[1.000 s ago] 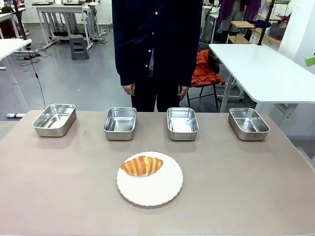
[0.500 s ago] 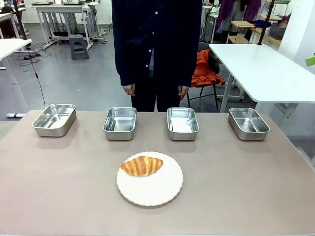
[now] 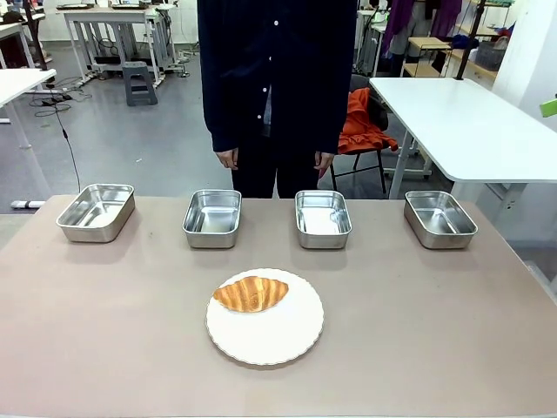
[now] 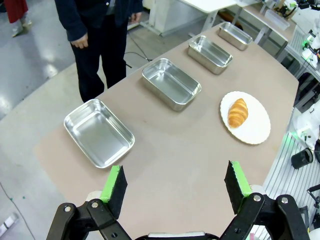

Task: Place the bread in the container.
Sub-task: Place the Butter Roll into the Airtight Container indicated by the human.

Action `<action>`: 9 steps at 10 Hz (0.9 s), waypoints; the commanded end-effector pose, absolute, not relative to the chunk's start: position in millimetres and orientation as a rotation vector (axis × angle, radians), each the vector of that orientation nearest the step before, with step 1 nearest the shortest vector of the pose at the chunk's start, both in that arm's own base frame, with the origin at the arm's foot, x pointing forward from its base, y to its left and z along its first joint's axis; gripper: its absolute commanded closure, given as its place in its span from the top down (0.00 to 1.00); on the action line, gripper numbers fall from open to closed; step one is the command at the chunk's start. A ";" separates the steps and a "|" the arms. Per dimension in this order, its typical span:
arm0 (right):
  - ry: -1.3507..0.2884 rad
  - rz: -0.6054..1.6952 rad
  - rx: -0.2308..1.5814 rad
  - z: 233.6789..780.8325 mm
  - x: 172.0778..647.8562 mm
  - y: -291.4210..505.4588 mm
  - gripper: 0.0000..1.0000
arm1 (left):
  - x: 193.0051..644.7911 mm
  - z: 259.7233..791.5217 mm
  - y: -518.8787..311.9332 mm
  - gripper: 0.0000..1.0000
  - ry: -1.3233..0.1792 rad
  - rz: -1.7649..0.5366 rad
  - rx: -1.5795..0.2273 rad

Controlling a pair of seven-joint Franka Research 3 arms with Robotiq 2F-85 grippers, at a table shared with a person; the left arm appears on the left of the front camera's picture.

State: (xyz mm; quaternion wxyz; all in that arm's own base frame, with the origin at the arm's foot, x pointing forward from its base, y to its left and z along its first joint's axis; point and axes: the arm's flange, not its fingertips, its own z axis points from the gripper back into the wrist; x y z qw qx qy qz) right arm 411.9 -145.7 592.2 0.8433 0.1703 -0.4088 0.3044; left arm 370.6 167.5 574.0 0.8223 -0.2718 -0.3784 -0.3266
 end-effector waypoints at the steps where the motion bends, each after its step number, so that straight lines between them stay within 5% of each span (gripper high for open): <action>1: -0.869 0.648 0.362 592.6 412.4 -145.9 1.00 | 369.3 574.4 168.8 1.00 -0.813 -0.710 -0.578; 9: -0.869 0.648 0.362 592.6 412.4 -145.9 1.00 | 369.3 574.4 168.8 1.00 -0.813 -0.710 -0.578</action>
